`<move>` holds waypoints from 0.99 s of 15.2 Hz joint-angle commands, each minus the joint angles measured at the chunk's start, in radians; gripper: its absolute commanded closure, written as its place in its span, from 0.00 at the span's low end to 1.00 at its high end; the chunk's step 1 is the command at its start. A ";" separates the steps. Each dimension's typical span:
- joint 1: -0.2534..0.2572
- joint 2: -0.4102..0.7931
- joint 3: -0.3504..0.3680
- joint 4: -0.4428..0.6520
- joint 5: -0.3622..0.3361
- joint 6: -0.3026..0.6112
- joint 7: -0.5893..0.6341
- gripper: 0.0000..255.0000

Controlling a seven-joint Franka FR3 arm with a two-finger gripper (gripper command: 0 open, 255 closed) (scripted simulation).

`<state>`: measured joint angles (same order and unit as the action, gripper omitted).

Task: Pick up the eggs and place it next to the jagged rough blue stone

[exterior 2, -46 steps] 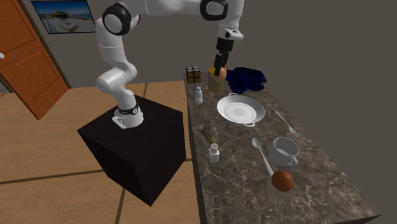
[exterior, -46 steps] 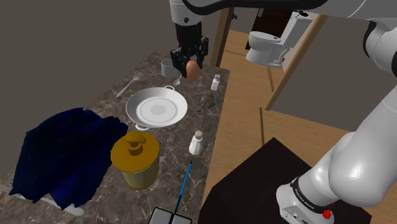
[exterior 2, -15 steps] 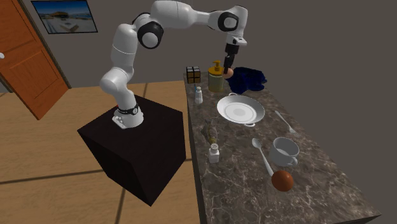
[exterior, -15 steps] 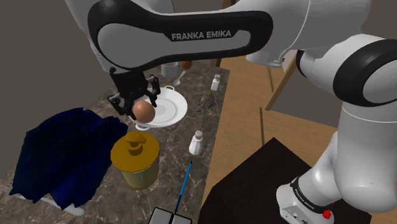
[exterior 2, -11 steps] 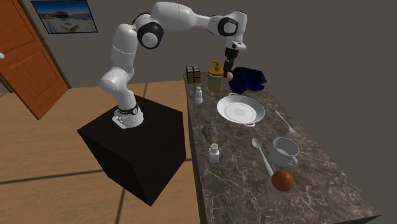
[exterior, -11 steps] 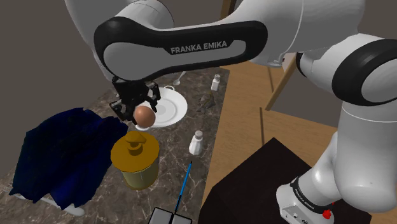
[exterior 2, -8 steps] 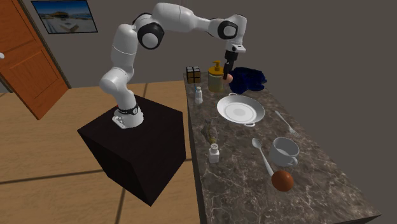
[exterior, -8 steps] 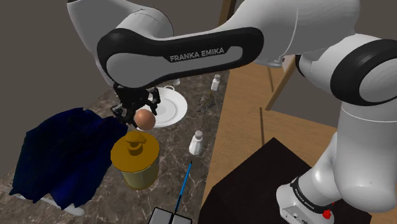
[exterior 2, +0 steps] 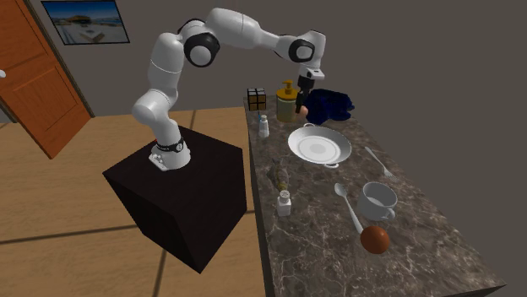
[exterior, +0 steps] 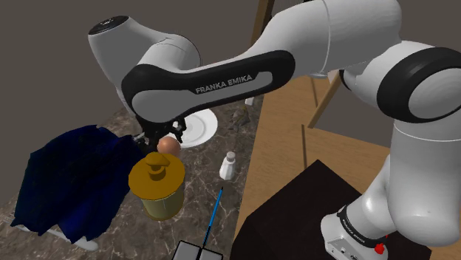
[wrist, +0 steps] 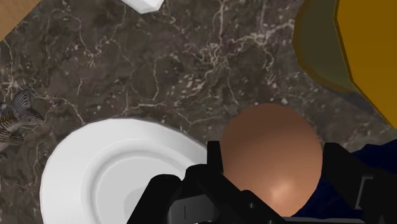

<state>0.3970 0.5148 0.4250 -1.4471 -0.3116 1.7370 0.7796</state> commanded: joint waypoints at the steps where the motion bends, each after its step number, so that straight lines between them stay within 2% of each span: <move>1: -0.003 0.001 -0.001 -0.027 -0.002 0.028 0.004 1.00; 8: -0.004 0.034 -0.010 -0.081 -0.019 0.111 0.022 1.00; 15: -0.004 0.034 -0.010 -0.081 -0.019 0.111 0.022 1.00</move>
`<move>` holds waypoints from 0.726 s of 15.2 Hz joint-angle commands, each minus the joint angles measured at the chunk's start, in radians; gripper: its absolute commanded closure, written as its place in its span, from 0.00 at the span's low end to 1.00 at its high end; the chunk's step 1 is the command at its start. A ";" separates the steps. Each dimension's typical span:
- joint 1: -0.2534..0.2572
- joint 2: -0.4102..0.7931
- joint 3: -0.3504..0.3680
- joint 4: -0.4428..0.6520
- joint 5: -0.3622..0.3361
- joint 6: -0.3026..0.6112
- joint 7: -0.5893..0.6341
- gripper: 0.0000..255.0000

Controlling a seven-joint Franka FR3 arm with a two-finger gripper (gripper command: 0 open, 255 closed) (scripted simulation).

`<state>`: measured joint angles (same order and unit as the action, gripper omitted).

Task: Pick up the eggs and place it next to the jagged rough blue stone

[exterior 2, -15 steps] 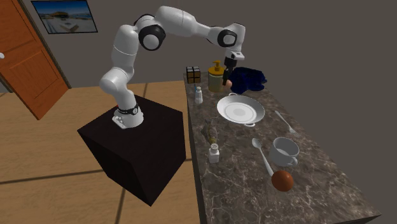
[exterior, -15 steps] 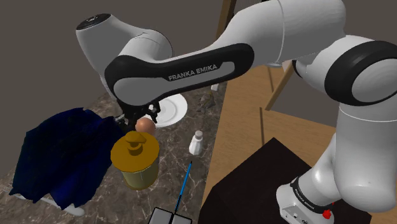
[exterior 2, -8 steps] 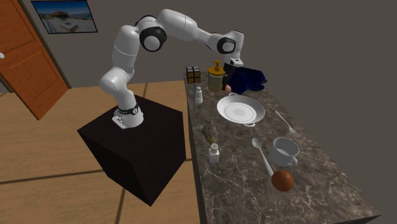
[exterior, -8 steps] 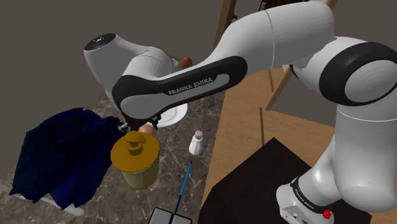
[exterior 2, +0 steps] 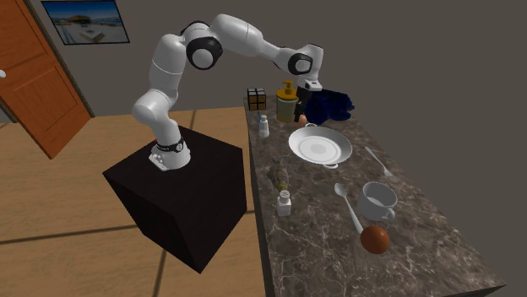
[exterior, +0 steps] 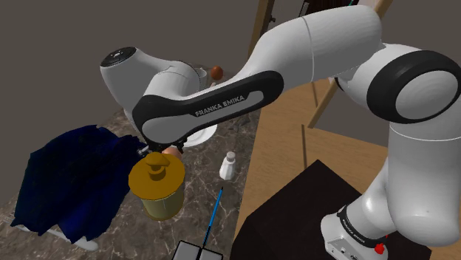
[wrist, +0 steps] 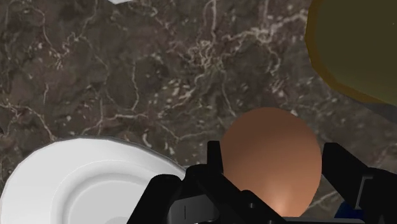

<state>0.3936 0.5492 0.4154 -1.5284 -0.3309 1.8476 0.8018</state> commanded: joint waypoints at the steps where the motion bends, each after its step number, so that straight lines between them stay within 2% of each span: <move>1: 0.000 0.000 0.000 0.000 0.000 0.000 0.000 1.00; 2: 0.000 0.000 0.000 0.001 0.000 0.000 0.000 0.00; 7: 0.000 0.000 0.000 0.000 0.000 0.000 0.000 0.00; 11: 0.019 -0.008 0.008 0.116 0.013 -0.120 -0.014 0.00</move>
